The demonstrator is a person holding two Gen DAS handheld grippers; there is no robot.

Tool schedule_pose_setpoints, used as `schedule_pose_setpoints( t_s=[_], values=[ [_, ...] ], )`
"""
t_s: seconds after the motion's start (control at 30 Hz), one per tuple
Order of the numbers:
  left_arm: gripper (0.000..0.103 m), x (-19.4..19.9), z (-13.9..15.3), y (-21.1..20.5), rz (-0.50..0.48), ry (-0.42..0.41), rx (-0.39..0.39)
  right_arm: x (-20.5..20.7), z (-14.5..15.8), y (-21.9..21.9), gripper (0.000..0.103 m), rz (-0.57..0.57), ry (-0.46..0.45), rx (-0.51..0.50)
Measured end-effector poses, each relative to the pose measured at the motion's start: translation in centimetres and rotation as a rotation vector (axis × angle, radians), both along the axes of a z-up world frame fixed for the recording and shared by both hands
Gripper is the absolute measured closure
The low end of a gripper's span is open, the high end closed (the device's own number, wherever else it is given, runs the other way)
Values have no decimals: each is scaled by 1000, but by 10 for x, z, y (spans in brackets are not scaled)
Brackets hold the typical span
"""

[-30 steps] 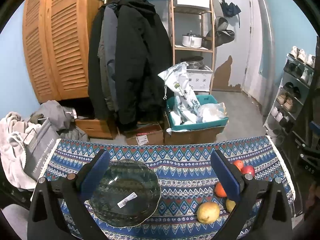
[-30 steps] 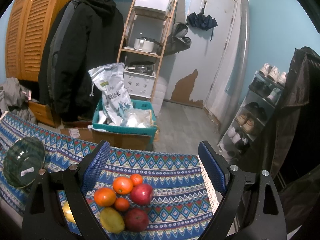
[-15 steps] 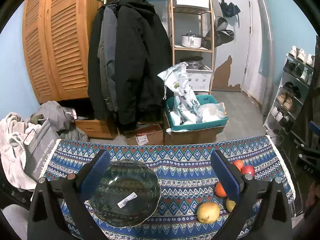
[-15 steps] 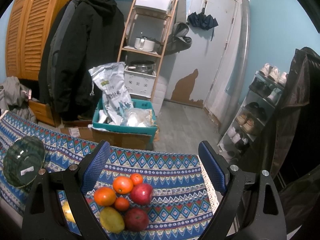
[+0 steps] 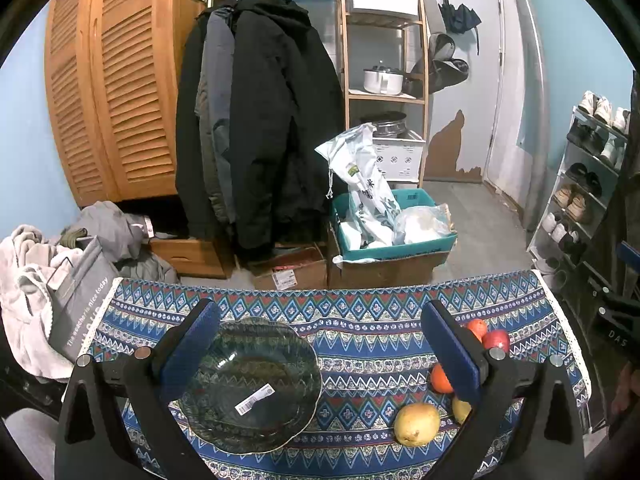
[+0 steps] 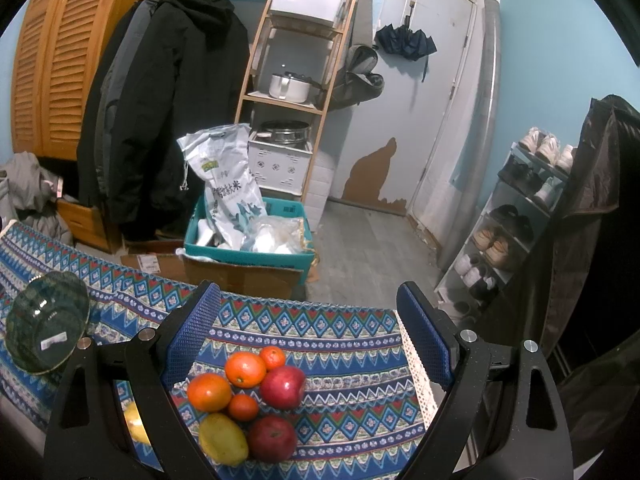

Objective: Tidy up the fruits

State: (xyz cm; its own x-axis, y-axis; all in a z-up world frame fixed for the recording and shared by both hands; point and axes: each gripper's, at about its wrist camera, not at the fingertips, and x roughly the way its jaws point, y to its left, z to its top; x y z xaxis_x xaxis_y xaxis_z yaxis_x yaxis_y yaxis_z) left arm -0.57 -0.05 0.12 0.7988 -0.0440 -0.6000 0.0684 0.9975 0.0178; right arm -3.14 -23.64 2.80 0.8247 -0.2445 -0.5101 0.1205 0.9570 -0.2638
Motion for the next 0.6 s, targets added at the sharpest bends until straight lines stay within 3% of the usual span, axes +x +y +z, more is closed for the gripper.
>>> schedule_pose_setpoints(
  t_s=[0.6],
  values=[
    [1, 1, 0, -3, -6, 7, 6, -1, -3, -1, 15, 5, 5, -6]
  ],
)
